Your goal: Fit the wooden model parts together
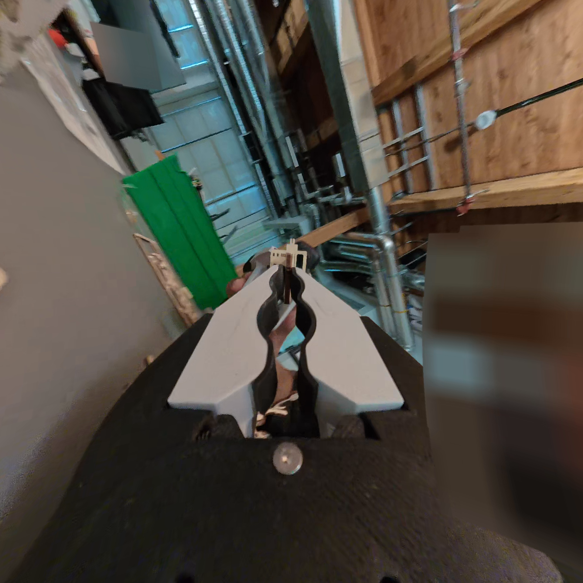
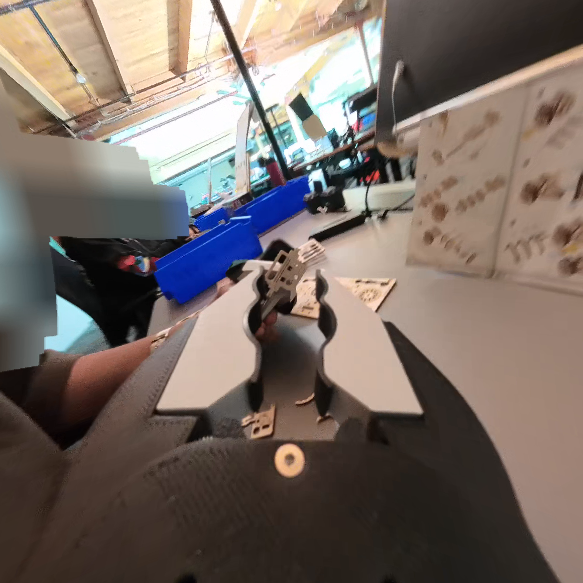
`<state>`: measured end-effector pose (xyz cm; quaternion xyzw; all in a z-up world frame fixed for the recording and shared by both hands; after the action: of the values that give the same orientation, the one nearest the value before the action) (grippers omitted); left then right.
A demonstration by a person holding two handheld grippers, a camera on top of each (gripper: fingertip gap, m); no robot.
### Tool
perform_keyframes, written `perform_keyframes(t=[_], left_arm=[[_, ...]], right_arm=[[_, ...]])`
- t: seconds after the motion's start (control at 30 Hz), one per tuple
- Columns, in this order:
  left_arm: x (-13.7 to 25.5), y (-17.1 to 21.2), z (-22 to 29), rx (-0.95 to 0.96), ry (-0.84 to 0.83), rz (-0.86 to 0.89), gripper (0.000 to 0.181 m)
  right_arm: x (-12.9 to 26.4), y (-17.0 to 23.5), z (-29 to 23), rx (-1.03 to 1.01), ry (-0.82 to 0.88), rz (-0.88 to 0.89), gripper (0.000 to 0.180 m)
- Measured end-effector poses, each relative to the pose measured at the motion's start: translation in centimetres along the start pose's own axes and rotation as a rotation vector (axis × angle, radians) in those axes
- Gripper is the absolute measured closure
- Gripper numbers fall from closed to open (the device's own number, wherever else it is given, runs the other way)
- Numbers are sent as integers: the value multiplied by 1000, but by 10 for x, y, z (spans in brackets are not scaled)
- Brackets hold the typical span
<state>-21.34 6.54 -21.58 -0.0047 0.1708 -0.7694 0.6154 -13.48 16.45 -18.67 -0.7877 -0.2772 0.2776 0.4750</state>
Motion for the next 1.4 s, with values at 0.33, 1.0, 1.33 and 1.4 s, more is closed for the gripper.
perform_keyframes(t=[0.33,1.0,1.33,1.4], left_arm=[[-22,23,32,101,198,-54,180],[-19,21,40,71,221,20,180],[-23,25,39,52,197,5,179],[-23,25,40,53,202,6,179]], right_arm=[[0,-30,-42,346,88,58,180],[-1,-32,-47,265,43,95,180],[1,-36,-45,216,32,118,180],[3,-36,-46,216,31,123,180]])
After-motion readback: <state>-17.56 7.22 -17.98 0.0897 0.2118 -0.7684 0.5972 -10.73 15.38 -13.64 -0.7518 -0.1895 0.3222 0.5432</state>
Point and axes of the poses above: each gripper's, where its closed fingertips meet, x back along the fingers, y out of its underside, z = x × y across the jaws, the point moved 5 cm from there along x, back along the fingers, and after that the axes turned 14 degrees about -y, right-handed, at the moved point
